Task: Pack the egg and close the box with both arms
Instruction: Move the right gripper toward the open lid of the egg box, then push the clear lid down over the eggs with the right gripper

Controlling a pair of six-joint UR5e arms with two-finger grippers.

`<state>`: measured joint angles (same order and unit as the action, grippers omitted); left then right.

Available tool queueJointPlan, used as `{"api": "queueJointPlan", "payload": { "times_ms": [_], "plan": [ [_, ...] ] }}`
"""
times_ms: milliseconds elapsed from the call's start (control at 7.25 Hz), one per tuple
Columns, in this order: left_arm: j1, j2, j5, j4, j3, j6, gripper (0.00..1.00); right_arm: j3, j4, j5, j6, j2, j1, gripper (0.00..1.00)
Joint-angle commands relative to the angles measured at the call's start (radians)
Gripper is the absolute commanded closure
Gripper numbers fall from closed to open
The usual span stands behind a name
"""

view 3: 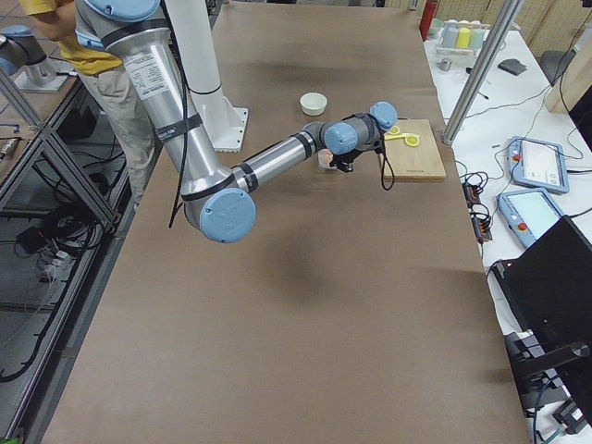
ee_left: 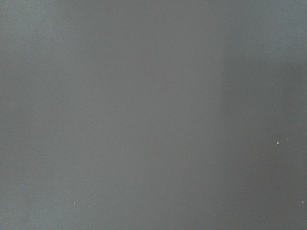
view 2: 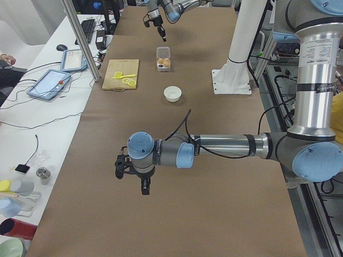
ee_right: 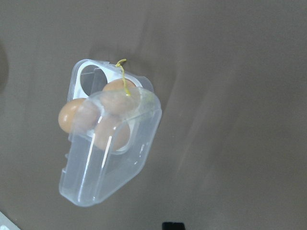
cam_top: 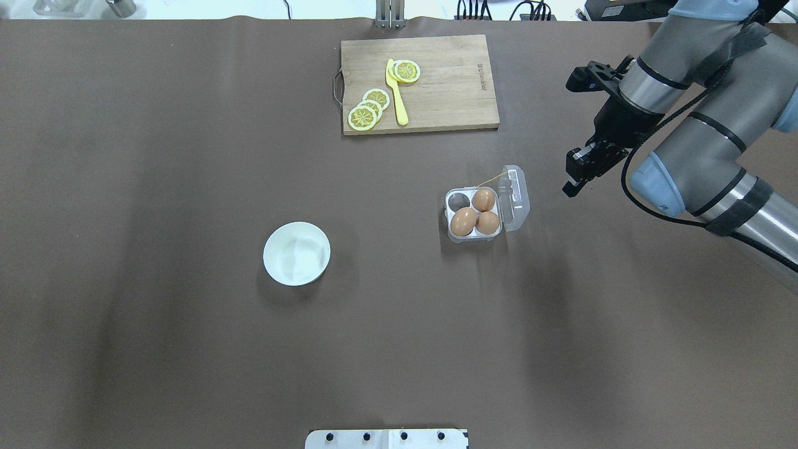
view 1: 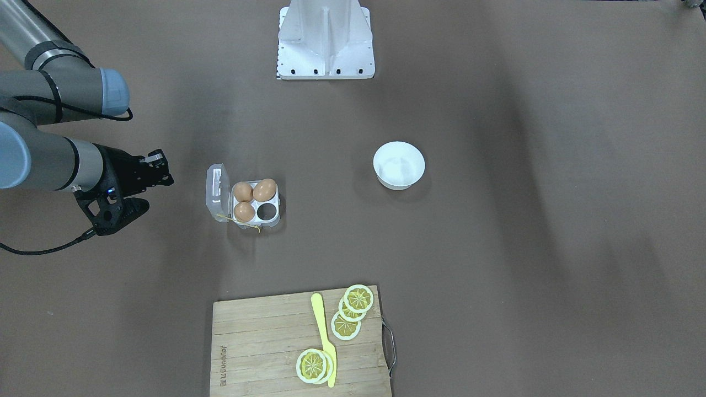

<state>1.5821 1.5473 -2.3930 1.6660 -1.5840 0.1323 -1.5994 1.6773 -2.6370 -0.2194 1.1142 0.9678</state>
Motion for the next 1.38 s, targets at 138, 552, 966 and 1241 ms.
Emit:
{"api": "queueJointPlan", "payload": {
  "times_ms": [138,552,966,1241],
  "plan": [
    [0.001,0.005,0.002,-0.003,0.001,0.001,0.02,0.093,-0.019,-0.003,0.000,-0.080,-0.040,1.00],
    [0.001,0.002,0.002,-0.003,0.001,0.000,0.02,0.205,-0.117,-0.001,-0.002,-0.131,-0.061,1.00],
    [0.001,-0.003,0.000,-0.002,0.001,0.000,0.02,0.228,-0.110,-0.001,-0.005,-0.197,-0.063,1.00],
    [0.003,-0.004,0.000,-0.002,0.001,0.000,0.02,0.262,-0.078,0.000,-0.012,-0.285,-0.063,1.00]
  ]
}}
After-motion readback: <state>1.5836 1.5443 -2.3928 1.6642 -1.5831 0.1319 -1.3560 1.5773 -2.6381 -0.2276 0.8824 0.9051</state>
